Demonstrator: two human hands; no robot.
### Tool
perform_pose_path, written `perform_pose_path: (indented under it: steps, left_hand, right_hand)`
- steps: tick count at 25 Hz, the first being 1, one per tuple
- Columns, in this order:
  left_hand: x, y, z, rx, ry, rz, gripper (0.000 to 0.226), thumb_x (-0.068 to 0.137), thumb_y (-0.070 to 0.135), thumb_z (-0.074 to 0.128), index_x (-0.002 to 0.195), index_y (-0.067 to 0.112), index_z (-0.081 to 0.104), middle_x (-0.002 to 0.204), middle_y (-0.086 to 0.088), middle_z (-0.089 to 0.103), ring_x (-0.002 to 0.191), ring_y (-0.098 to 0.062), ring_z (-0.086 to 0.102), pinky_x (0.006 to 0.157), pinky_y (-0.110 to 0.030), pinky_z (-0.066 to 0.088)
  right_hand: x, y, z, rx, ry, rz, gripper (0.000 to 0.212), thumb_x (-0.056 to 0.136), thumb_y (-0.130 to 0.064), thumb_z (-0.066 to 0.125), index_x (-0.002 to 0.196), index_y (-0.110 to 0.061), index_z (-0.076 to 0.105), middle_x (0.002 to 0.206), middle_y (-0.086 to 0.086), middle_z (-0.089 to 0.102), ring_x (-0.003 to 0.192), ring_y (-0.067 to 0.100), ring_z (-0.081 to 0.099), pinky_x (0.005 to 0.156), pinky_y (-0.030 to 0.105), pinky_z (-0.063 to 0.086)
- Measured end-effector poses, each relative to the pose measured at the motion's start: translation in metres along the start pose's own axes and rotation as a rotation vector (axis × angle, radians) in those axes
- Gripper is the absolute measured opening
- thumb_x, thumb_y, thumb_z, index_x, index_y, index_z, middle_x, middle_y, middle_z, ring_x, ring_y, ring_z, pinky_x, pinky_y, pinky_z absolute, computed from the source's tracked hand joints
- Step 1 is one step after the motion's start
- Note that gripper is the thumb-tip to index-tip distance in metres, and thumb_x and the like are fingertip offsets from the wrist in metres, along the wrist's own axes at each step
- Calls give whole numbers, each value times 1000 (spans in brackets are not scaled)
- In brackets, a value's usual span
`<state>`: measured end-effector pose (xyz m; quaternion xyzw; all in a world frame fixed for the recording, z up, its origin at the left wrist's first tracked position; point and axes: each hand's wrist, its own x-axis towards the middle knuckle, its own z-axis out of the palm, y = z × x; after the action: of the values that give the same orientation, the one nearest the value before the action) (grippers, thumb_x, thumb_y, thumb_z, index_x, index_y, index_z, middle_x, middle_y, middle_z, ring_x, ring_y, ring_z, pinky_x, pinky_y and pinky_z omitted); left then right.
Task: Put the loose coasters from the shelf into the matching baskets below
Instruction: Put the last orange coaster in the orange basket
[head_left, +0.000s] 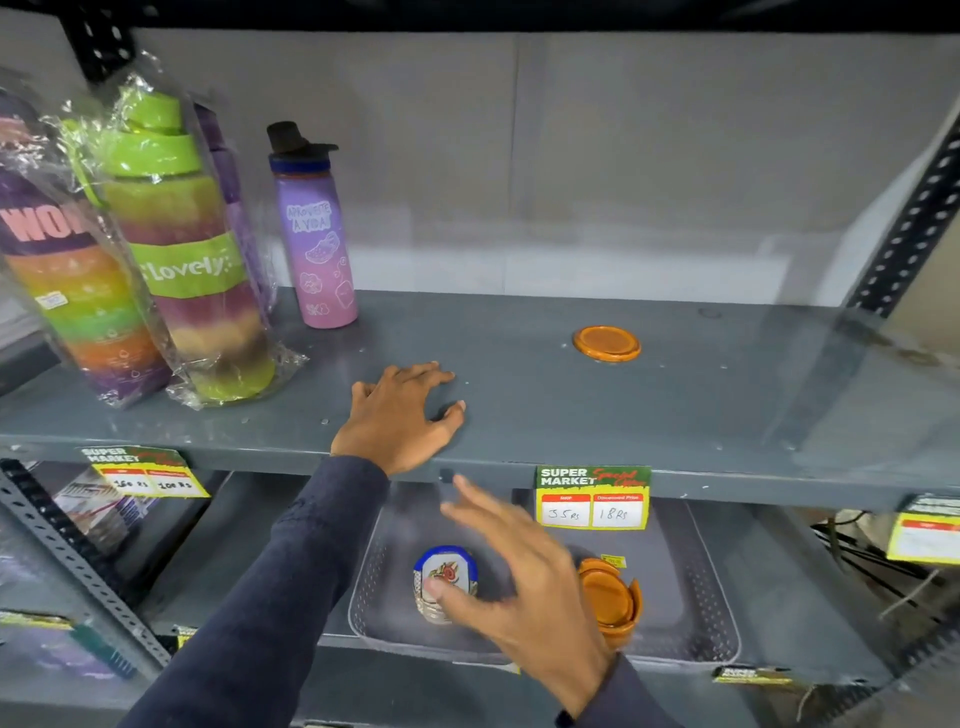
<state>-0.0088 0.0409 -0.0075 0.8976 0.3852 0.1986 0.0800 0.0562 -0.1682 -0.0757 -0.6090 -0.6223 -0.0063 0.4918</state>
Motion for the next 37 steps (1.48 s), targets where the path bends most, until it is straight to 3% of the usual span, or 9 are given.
perform_pose_path:
  steps: [5, 7, 10, 14, 19, 23, 29, 33, 37]
  left_hand:
    - [-2, 0, 3, 3, 18, 3, 51, 86, 59, 44, 134, 41, 48, 150, 17, 39, 136, -10, 31, 104, -43, 19]
    - [0, -1, 4, -1, 31, 14, 51, 86, 60, 45, 133, 42, 49, 149, 19, 40, 136, -8, 31, 104, -43, 19]
    - [1, -3, 4, -33, 53, 25, 49, 83, 62, 47, 128, 43, 52, 146, 21, 43, 134, -6, 33, 103, -44, 21]
    - [3, -4, 3, -67, 70, 28, 51, 79, 65, 46, 125, 44, 54, 143, 23, 45, 132, -3, 33, 99, -39, 21]
    - [3, -3, 5, -59, 71, 22, 51, 79, 66, 45, 125, 45, 53, 142, 25, 44, 131, -2, 31, 97, -38, 20]
    - [3, -3, 4, -53, 57, 18, 50, 81, 65, 45, 126, 45, 52, 143, 25, 43, 132, -2, 31, 101, -39, 21]
    - [2, -5, 5, -59, 60, 17, 51, 81, 66, 42, 127, 46, 51, 144, 26, 42, 132, -2, 31, 100, -39, 20]
    - [4, -4, 4, -33, 62, 24, 50, 81, 65, 43, 127, 46, 51, 144, 25, 43, 131, -5, 35, 100, -41, 23]
    - [4, -4, 5, -11, 71, 27, 50, 82, 64, 46, 127, 43, 52, 143, 23, 45, 131, -8, 37, 99, -42, 25]
  right_hand:
    - [73, -12, -85, -118, 341, -102, 57, 90, -48, 71, 141, -31, 51, 154, -6, 51, 133, 12, 56, 109, 33, 45]
    - [108, 10, -109, -168, 367, 24, 67, 85, -43, 76, 143, -31, 47, 141, 0, 61, 118, 16, 62, 102, 25, 45]
    - [149, 55, -129, -250, 291, 309, 83, 80, -40, 82, 148, -27, 35, 116, 5, 66, 120, 25, 54, 95, 27, 42]
    - [178, 107, -130, -391, 114, 567, 107, 76, -52, 82, 155, -20, 18, 126, 19, 64, 129, 42, 49, 105, 48, 38]
    - [182, 141, -123, -421, 19, 627, 95, 76, -59, 79, 146, -29, 22, 119, 16, 67, 126, 40, 53, 102, 47, 30]
    - [178, 120, -126, -384, 117, 487, 90, 67, -53, 87, 132, -30, 29, 101, 6, 63, 114, 36, 56, 87, 39, 26]
    - [151, 26, -136, -372, 434, -14, 98, 57, -61, 90, 128, -29, 32, 125, -5, 56, 112, 29, 58, 89, 37, 27]
    - [125, -46, -153, -355, 647, -393, 90, 66, -66, 85, 127, -27, 31, 139, -34, 37, 115, 29, 61, 94, 57, 43]
    - [109, -81, -167, -277, 641, -415, 87, 64, -60, 91, 121, -29, 33, 138, -44, 30, 111, 33, 65, 90, 66, 46]
